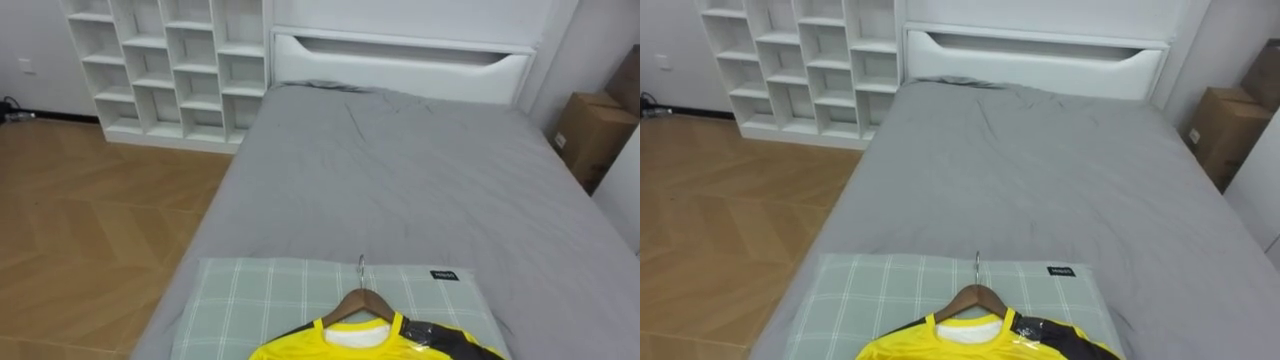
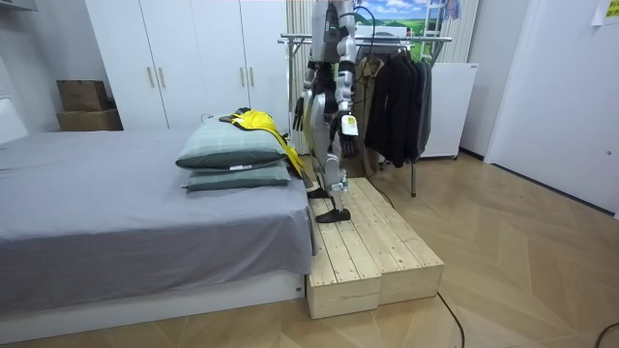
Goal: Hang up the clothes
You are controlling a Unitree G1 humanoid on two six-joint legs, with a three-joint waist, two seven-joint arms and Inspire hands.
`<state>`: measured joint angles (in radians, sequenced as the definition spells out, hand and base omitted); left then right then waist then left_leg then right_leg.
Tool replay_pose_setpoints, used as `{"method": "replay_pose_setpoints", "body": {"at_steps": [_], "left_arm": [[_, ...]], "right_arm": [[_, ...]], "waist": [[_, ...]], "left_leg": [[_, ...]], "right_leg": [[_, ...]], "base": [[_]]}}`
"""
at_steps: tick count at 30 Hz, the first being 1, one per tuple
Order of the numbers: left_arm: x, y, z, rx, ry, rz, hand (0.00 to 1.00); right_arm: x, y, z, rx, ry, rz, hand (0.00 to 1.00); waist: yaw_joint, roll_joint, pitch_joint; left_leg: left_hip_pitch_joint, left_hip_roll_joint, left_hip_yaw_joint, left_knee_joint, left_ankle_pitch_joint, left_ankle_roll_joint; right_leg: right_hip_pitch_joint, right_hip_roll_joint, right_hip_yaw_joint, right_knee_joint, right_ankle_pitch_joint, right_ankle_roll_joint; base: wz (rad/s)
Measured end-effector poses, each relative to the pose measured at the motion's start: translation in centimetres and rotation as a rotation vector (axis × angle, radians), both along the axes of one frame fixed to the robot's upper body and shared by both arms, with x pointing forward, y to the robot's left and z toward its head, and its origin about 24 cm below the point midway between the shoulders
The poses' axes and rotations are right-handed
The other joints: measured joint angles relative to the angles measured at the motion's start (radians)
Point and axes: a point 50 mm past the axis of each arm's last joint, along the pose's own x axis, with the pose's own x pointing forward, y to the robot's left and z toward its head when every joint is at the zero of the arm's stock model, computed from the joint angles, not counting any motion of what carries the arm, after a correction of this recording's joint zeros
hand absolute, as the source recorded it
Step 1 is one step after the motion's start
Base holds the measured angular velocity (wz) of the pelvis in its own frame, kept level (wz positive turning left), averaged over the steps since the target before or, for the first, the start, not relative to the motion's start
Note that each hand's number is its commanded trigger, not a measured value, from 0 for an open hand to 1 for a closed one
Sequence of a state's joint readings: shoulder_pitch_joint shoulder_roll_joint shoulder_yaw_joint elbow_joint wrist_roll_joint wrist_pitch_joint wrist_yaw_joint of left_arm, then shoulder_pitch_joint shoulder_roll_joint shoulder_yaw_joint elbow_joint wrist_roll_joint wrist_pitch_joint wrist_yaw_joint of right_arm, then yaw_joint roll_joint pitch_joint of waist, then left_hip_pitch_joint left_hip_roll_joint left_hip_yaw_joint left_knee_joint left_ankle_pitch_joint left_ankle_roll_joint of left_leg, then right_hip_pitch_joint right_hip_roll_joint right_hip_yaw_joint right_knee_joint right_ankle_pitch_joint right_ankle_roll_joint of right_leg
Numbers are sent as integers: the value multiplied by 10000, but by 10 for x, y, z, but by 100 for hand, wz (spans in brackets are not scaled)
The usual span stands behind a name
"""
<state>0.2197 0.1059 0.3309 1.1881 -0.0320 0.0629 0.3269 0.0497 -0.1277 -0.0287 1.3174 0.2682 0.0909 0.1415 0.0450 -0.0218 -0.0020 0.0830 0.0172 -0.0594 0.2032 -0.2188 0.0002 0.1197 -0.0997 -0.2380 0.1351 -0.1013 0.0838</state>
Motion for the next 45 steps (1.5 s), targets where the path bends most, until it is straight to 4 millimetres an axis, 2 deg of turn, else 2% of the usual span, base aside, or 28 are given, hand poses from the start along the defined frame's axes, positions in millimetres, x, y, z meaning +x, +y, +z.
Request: {"method": "replay_pose_setpoints", "body": {"at_steps": [5,13,16,20,23,25,26,28,29,31,34,37,42,45], "left_arm": [[3,12,5,960,157,258,0],[25,25,12,2283,-207,422,0],[29,24,13,2509,-236,136,0],[38,28,15,2965,-260,-954,0],[60,35,23,3703,-743,-2066,0],[84,39,34,4474,-1432,-3288,0],[90,39,36,4665,-1601,-3557,0],[117,36,48,5513,-2213,-5049,0],[123,35,50,5711,-2368,-5413,0],[140,30,59,6319,-2778,-6368,0],[154,23,67,6852,-3155,-7454,0],[168,13,73,7263,-3502,-8578,0],[179,7,79,7919,-3599,-9823,0],[189,1,90,8427,-4113,-10358,0]], "right_arm": [[-2,-2,0,-149,160,-211,0],[-2,-14,3,-516,10,-160,0],[0,-14,3,-623,-48,-110,0],[1,-15,3,-662,-182,-41,0],[4,-14,3,-674,-263,171,0],[6,-14,4,-704,-298,363,0],[8,-14,4,-712,-322,432,0],[9,-14,4,-725,-374,503,0],[9,-14,4,-717,-374,495,0],[10,-13,4,-670,-404,485,0],[13,-13,4,-692,-454,514,0],[15,-13,4,-738,-472,661,0],[20,-12,5,-656,-624,846,0],[19,-12,5,-492,-629,1008,0]], "waist": [[29,97,4],[42,535,-11],[-41,609,7],[-135,588,28],[-271,593,27],[-360,585,23],[-396,600,23],[-444,606,35],[-447,599,32],[-536,553,-14],[-732,536,-43],[-811,544,-39],[-984,566,-42],[-994,549,-25]], "left_leg": [[0,9,-24,1,14,-19],[1,10,1,-3,17,-21],[6,10,4,-3,20,-21],[8,10,-7,-1,21,-22],[-45,3,-76,8,28,-34],[-41,4,-88,9,39,-48],[-41,4,-88,9,45,-50],[-43,4,-80,-6,47,-50],[-43,3,-72,-10,46,-50],[-37,-3,-71,-41,52,-59],[-39,-3,-85,-60,58,-58],[-39,-4,-108,-78,57,-57],[-42,-3,-161,-157,58,-58],[-46,-3,-158,-176,58,-58]], "right_leg": [[13,10,-22,2,8,-12],[-3,19,62,-1,9,-14],[-3,19,72,-3,8,-13],[0,19,-19,-14,8,-14],[-10,22,-62,-29,-9,-35],[10,25,-82,-27,-25,-61],[10,25,-84,-27,-25,-61],[-4,24,-69,-27,-33,-65],[-10,24,-59,-28,-51,-79],[-11,23,-56,-30,-105,-88],[-7,21,-83,-31,-109,-84],[-7,21,-94,-37,-111,-80],[3,36,-93,-128,-113,-78],[6,36,-85,-150,-112,-78]], "base": [[0],[0],[0],[1],[4],[0],[0],[0],[0],[0],[0],[0],[2],[0]]}}
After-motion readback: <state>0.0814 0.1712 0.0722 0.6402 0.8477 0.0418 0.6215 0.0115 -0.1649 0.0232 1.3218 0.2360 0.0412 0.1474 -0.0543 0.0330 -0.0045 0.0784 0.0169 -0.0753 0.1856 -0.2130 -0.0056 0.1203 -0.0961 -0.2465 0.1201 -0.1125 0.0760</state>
